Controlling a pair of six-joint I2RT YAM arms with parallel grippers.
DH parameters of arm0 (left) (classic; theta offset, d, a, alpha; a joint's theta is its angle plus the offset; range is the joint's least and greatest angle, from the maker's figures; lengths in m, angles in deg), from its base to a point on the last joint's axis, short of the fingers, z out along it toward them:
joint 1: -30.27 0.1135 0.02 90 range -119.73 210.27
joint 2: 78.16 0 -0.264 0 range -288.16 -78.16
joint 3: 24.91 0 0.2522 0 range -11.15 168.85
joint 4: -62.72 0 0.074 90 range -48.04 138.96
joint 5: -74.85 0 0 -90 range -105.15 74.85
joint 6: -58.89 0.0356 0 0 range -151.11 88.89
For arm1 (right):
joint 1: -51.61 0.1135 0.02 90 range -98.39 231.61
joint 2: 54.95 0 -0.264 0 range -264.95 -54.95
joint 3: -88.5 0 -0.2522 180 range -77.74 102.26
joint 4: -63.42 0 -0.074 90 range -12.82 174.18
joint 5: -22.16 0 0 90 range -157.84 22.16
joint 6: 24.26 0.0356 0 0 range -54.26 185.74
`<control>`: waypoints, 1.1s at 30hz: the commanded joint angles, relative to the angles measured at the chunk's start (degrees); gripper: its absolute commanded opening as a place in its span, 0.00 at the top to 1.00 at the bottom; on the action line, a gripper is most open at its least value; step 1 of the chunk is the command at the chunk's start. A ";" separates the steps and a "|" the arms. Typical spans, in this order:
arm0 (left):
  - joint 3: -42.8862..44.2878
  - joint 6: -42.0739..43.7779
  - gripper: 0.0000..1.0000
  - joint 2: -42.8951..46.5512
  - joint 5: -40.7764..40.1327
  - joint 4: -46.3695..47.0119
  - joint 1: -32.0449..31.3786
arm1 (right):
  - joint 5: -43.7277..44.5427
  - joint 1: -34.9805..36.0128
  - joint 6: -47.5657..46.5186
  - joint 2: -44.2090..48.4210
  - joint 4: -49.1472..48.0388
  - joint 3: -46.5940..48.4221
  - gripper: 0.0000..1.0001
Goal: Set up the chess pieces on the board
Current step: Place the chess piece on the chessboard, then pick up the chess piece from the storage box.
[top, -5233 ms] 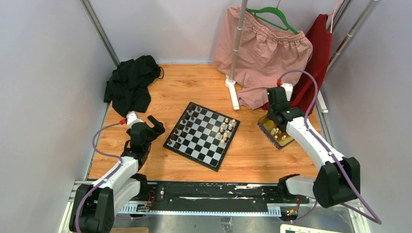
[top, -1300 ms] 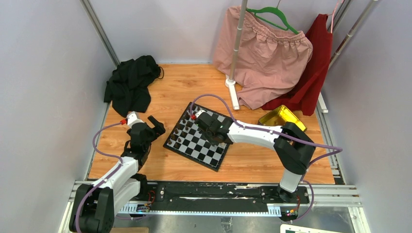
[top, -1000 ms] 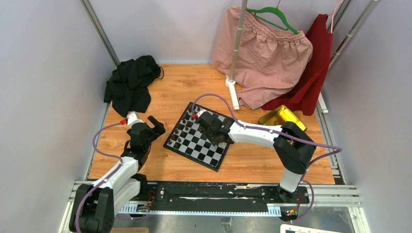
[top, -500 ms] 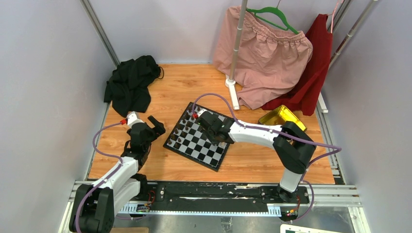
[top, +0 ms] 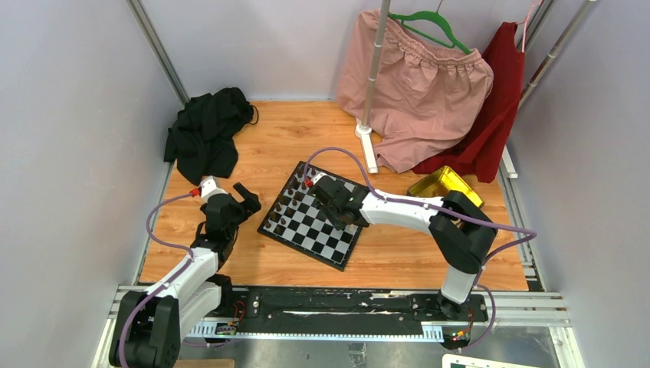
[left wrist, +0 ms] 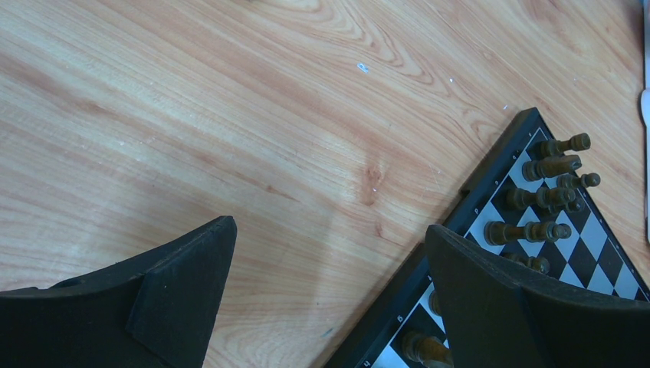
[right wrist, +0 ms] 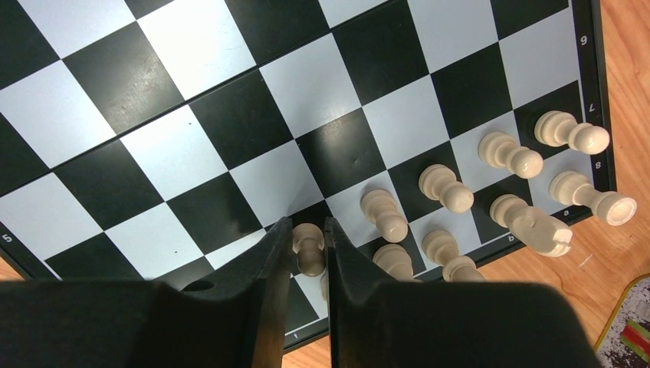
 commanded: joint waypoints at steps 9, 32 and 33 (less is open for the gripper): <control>-0.14 0.93 0.00 0.00 -0.04 2.01 0.30 | 0.14 -0.53 -0.04 1.72 1.40 0.75 0.63; -0.07 0.89 0.00 -0.05 -0.30 2.08 0.30 | 11.77 -11.14 1.73 19.64 5.44 2.70 0.60; -0.08 0.89 0.00 -0.12 -0.30 2.07 0.30 | 12.49 -13.58 2.39 20.74 5.45 1.90 0.60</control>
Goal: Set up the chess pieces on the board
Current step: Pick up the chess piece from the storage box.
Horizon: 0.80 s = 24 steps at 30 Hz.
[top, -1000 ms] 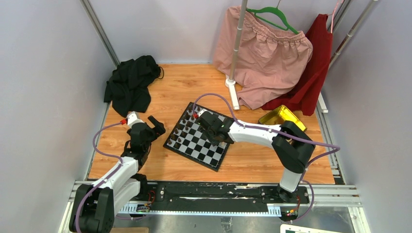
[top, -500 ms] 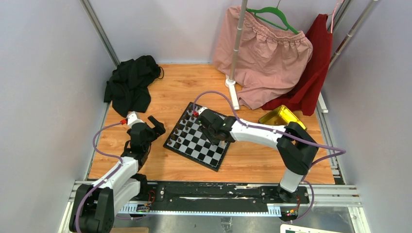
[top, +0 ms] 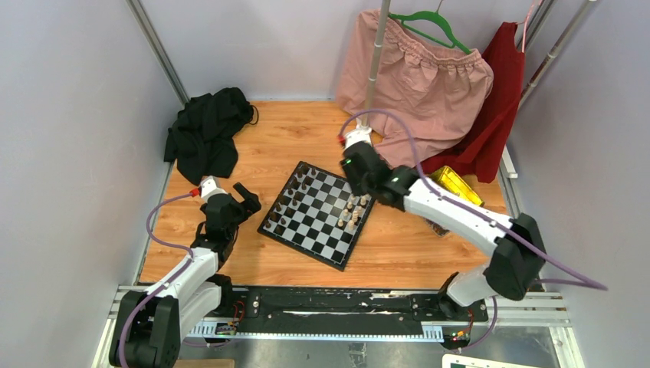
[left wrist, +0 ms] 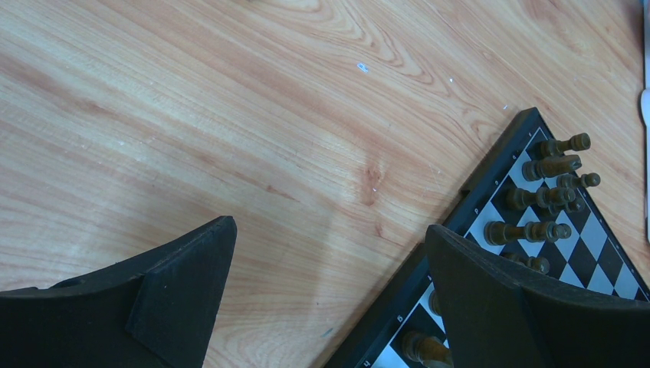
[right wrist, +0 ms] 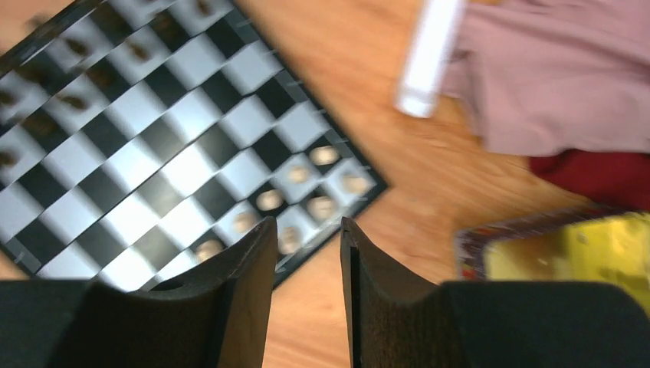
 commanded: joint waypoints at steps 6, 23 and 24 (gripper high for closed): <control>-0.03 0.90 0.00 -0.42 0.05 2.16 0.30 | 6.22 -25.48 7.26 9.00 0.66 -8.50 0.62; -0.02 0.95 0.00 -0.43 0.23 2.29 0.30 | -0.36 -47.45 14.73 2.00 -6.49 -19.35 0.63; -0.05 0.89 0.00 -0.48 0.23 2.25 0.30 | -0.58 -47.79 14.80 1.67 -6.69 -19.47 0.63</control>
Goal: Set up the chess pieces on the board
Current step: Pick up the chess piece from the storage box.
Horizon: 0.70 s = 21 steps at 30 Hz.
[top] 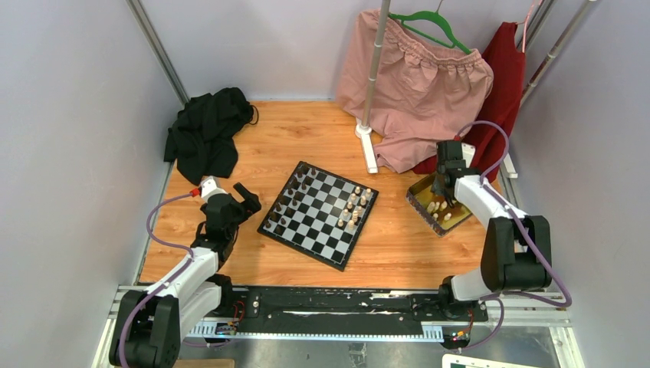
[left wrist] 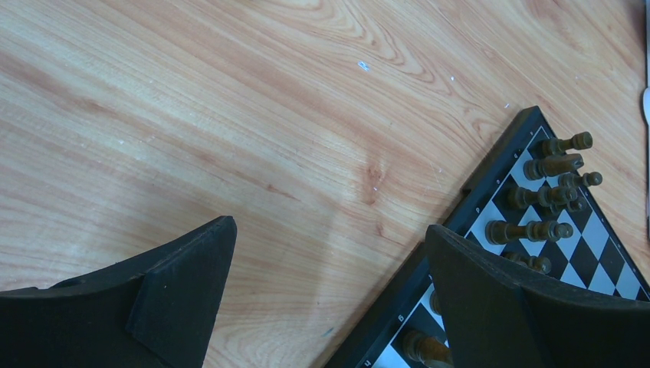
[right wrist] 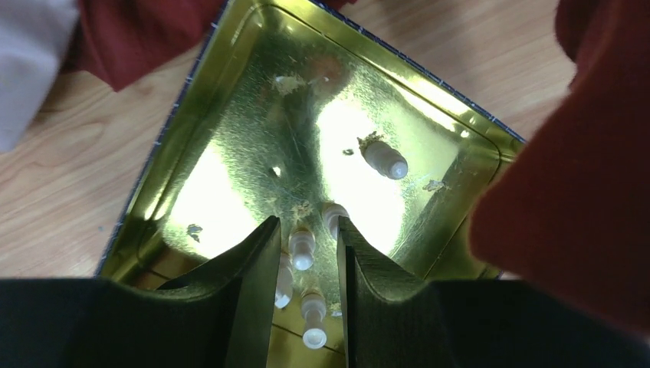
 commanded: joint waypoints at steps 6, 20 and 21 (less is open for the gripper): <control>-0.05 0.82 0.00 -0.18 0.21 2.29 0.30 | -1.72 -3.82 2.14 -2.61 -2.31 -1.54 0.64; -0.08 0.87 0.00 -0.35 0.67 2.36 0.21 | -4.01 -6.36 3.10 -4.45 -3.02 -3.39 0.64; -0.12 0.82 0.00 -0.41 0.67 2.32 0.21 | -4.18 -6.44 3.16 -4.44 -3.16 -3.59 0.65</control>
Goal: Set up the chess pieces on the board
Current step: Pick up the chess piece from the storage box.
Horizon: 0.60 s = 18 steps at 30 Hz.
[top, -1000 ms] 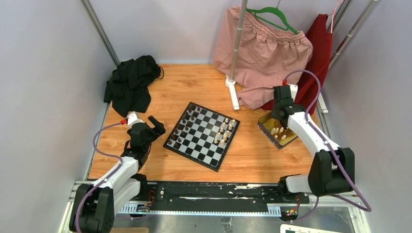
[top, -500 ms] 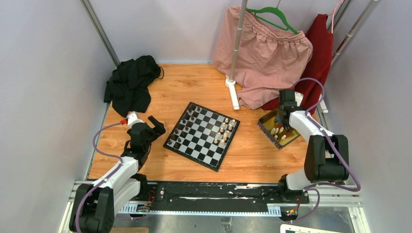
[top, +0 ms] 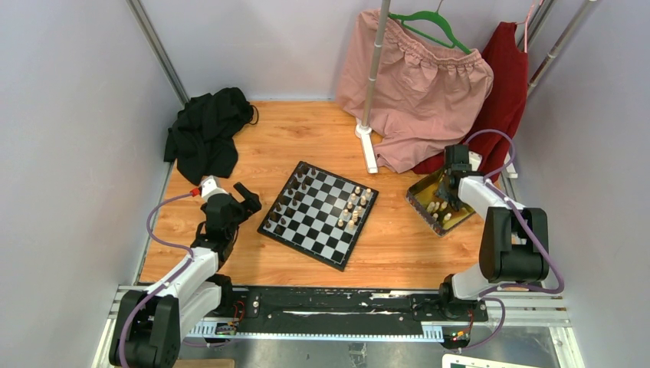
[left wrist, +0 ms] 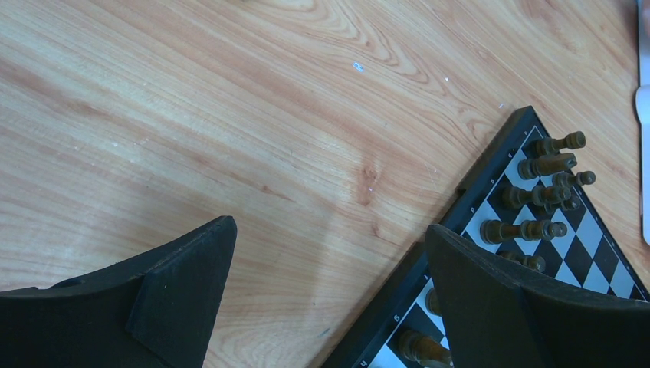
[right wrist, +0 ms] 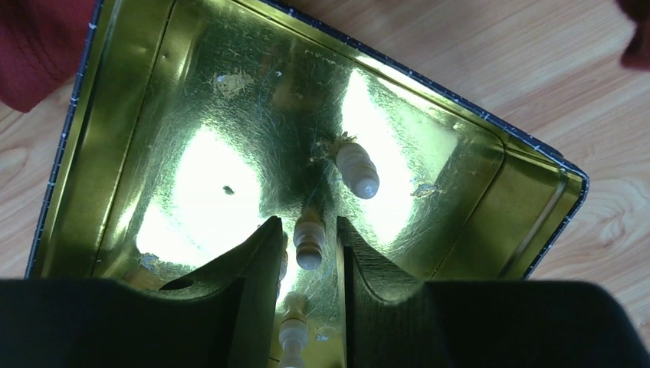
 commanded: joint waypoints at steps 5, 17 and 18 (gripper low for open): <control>-0.13 0.87 0.00 -0.24 0.29 1.92 0.17 | -1.74 -0.89 1.50 -0.67 -1.19 -1.66 0.66; -0.16 0.88 0.00 -0.25 0.38 1.88 0.21 | -2.46 -0.89 1.52 -0.26 -1.60 -2.48 0.95; -0.11 0.89 0.00 -0.27 0.38 1.88 0.21 | -2.45 -0.89 1.49 -0.08 -1.53 -2.41 0.99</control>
